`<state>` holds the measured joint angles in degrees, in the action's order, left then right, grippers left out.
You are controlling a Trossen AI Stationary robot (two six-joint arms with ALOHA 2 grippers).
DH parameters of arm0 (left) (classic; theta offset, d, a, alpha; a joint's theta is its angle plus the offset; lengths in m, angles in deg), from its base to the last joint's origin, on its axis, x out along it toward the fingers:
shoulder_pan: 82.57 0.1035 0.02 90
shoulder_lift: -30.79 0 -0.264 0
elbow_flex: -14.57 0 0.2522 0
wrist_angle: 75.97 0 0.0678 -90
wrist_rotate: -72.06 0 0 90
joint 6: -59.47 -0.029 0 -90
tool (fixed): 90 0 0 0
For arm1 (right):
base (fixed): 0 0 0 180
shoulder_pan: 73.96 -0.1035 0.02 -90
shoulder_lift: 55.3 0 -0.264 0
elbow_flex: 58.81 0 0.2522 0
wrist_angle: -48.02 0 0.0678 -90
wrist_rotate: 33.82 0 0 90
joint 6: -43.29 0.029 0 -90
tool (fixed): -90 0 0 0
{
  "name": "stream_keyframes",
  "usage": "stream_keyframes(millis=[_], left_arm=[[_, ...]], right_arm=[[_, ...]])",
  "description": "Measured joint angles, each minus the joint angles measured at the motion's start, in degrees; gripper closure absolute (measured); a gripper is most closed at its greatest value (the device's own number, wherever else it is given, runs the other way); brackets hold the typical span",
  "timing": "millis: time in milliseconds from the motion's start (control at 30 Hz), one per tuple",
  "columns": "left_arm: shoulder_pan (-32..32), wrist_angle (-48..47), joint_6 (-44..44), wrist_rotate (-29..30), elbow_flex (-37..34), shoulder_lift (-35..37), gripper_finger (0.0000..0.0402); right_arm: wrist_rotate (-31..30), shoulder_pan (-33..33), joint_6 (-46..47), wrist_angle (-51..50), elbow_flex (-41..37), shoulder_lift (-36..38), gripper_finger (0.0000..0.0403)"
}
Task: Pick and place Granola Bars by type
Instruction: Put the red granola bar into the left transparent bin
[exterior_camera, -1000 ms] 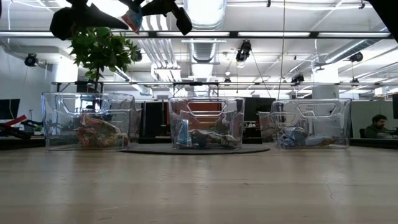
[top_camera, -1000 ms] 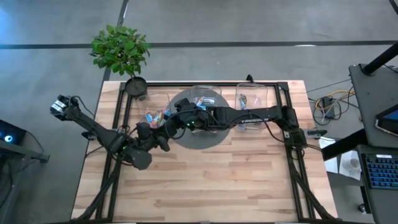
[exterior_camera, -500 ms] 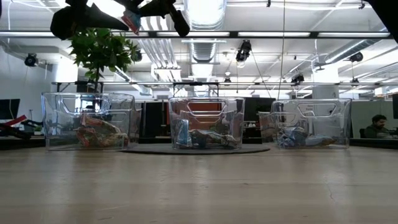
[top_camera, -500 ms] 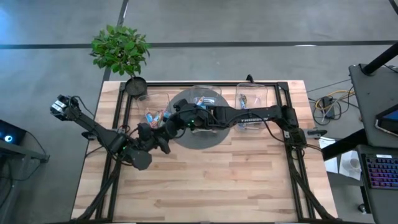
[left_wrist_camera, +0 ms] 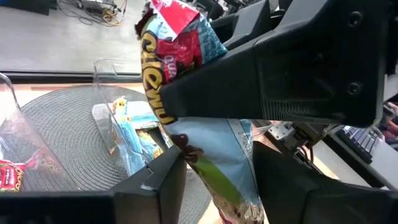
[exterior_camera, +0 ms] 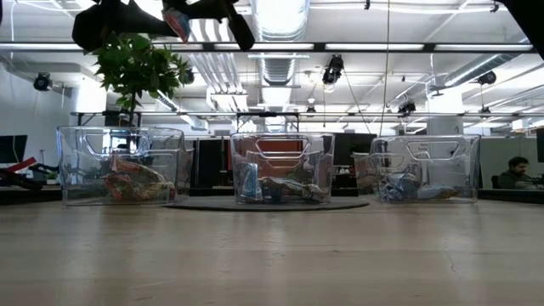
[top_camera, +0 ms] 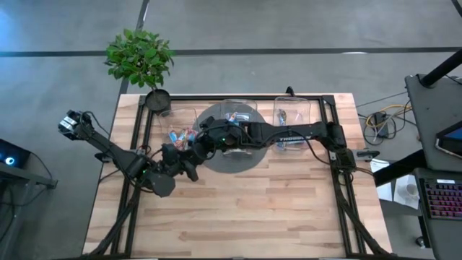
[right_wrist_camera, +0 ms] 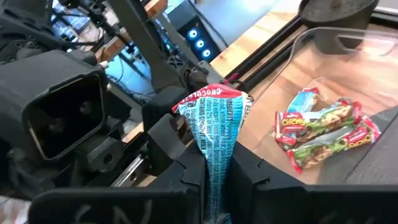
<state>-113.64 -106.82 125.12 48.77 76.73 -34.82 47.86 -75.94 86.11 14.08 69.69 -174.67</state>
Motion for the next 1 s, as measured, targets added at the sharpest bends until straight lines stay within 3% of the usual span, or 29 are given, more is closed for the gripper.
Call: stream_keyframes(millis=[333,600,767,867,1000], left_arm=[[0.0,0.9,-1.1,-0.4,0.0,0.0,0.0312],[0.3,-3.1,0.6,0.4,0.0,0.0,0.0321],[0.8,-13.3,9.9,1.8,0.0,0.2,0.0322],[2.3,-24.2,20.3,0.6,0.0,0.8,0.0322],[7.9,-41.9,38.2,-10.2,-0.2,2.3,0.0322]], right_arm=[[3.9,0.8,0.0,-0.8,0.1,0.0,0.0358],[4.1,2.6,-0.5,-6.0,0.2,1.3,0.0272],[0.3,3.2,-5.2,-8.4,0.2,4.3,0.0211],[-4.1,3.2,-8.3,-11.4,0.2,6.8,0.0182],[-6.7,3.6,-9.7,-17.2,0.0,9.7,0.0156]])
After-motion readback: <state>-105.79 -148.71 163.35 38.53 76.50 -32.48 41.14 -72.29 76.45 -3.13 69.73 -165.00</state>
